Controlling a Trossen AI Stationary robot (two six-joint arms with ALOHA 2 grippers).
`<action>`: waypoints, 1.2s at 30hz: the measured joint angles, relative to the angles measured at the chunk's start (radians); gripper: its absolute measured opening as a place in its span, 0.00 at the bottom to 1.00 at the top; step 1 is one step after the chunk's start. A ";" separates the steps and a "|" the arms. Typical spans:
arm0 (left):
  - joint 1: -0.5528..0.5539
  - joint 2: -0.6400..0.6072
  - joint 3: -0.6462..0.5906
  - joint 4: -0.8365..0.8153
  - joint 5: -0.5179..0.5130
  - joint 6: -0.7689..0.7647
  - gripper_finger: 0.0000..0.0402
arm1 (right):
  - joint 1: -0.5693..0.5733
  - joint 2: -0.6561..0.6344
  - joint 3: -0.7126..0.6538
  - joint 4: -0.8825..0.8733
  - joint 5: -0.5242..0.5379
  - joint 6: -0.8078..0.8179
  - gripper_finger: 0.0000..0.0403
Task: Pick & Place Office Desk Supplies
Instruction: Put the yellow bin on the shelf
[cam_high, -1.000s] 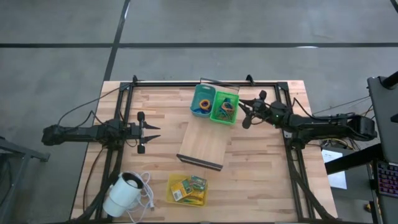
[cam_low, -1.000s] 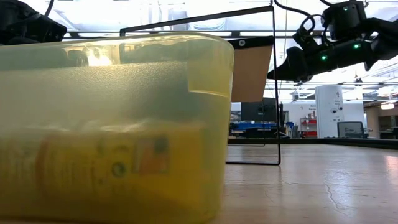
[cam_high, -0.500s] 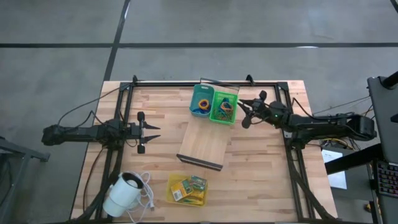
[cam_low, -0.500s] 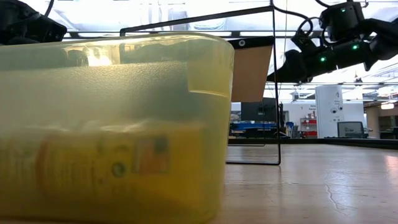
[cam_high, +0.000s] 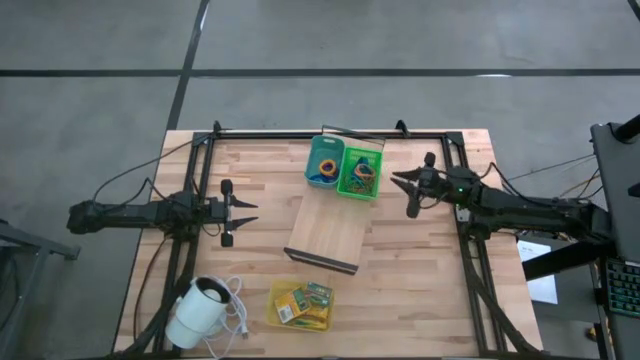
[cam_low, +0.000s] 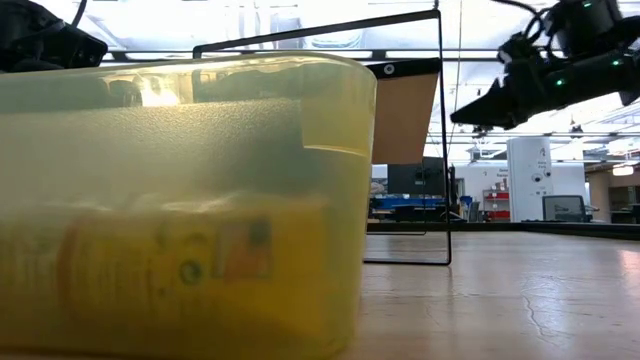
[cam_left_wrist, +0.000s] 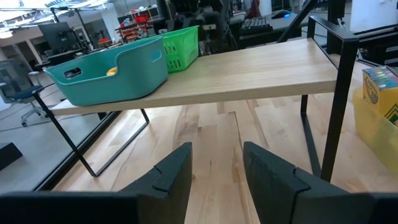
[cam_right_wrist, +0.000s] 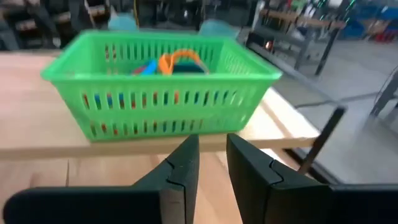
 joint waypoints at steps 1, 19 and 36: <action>0.000 0.000 0.000 0.000 0.000 0.000 0.36 | 0.000 -0.030 -0.009 0.001 -0.001 0.000 0.20; 0.000 0.000 0.000 0.000 0.000 0.000 0.36 | -0.001 -0.383 -0.187 -0.051 -0.150 -0.024 0.23; -0.001 0.000 0.000 0.000 0.000 0.000 0.36 | -0.001 -0.480 -0.188 -0.253 -0.138 -0.032 0.24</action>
